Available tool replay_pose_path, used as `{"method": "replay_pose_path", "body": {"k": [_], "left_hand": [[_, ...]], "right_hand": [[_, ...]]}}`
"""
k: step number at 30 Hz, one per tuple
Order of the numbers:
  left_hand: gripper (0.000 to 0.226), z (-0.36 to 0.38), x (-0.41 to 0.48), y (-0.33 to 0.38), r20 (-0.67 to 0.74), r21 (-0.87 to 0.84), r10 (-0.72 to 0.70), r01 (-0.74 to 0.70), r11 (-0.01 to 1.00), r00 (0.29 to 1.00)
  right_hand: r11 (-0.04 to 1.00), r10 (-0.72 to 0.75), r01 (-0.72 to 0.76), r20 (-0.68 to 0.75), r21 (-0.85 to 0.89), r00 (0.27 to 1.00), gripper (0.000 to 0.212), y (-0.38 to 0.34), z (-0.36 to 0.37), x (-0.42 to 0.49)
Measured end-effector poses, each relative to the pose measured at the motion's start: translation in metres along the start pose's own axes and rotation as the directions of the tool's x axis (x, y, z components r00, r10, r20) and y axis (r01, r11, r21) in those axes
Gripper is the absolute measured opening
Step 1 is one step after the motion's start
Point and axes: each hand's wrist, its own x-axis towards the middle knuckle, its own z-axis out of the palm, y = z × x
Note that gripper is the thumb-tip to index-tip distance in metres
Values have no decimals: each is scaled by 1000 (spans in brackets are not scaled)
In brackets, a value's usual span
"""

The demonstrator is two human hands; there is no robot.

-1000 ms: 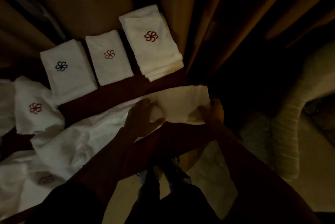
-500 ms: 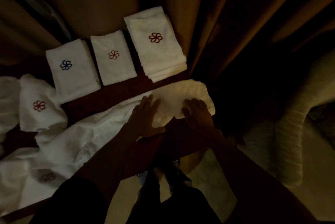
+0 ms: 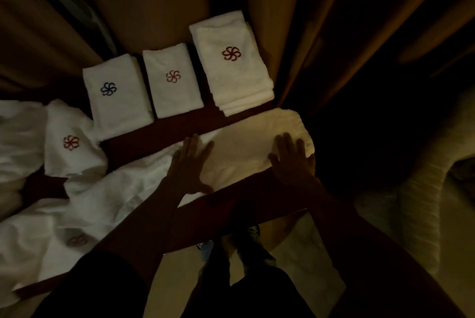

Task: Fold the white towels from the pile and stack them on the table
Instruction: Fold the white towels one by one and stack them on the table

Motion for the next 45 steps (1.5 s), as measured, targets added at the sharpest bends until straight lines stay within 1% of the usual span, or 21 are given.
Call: {"method": "replay_pose_path", "body": {"k": [3,5,7,8,12,15,18,19,21,24,29,30,32,33,35,36,38,40,41,43,45], "left_hand": [[132,7,-3,0,-19,-18,6,-7,1000,1000],[115,13,-10,2,-107,-48,5,-10,999,994],[102,19,-18,4,-138,-75,-25,14,997,990],[100,21,-21,6,-131,-87,-44,33,996,990],[105,17,-30,6,-134,-69,-144,135,988,981],[109,14,-44,-6,-112,-129,-233,219,967,966],[107,15,-67,-19,-158,-177,-313,285,942,937],[104,16,-75,-25,-156,-186,-349,320,929,924],[100,18,-93,-39,-143,-209,-427,395,895,893],[89,16,-123,-65,-277,-286,-506,433,855,817],[80,16,-167,-114,-266,-396,-659,543,740,704],[78,22,-174,-124,-258,-452,-689,546,705,677],[73,37,-186,-140,-242,-571,-711,495,654,661],[69,44,-190,-147,-236,-650,-717,441,618,656],[61,52,-195,-159,-203,-807,-741,319,497,641],[59,53,-197,-164,-183,-852,-753,280,442,632],[56,52,-196,-174,-96,-901,-781,279,332,618],[59,53,-192,-184,-14,-925,-775,286,250,632],[62,53,-189,-188,-9,-926,-757,281,253,654],[70,52,-181,-197,-28,-909,-706,275,312,707],[80,49,-174,-204,11,-896,-673,307,322,739]], "right_hand": [[999,-22,19,-80,-39,997,64,-10,-3,-9],[991,-126,120,-110,-57,986,62,-14,0,-12],[976,-213,209,-52,-68,976,61,-11,8,-14],[972,-220,218,-16,-91,975,62,-9,12,-14],[981,-147,148,15,-123,989,64,-13,9,-10],[984,-74,80,46,-157,996,70,-27,2,-10],[958,-58,54,-4,-281,998,72,-51,3,-17],[955,-76,69,-15,-287,997,72,-63,1,-21],[951,-187,181,1,-252,982,74,-90,-4,-27],[883,-423,412,3,-225,906,74,-127,-4,-39],[755,-629,621,36,-210,777,68,-185,9,-53],[733,-655,651,56,-200,754,67,-195,12,-56],[693,-696,699,88,-179,712,66,-212,22,-63],[675,-713,718,100,-169,694,66,-221,26,-67],[641,-740,754,145,-143,657,65,-237,35,-74],[629,-745,766,179,-132,642,64,-244,40,-78],[614,-743,782,252,-111,620,64,-255,49,-83],[629,-711,770,323,-107,625,66,-262,59,-84],[635,-695,763,339,-126,634,67,-265,65,-81],[655,-666,739,339,-159,664,68,-269,72,-80],[686,-643,709,320,-161,695,66,-272,78,-79]]}}
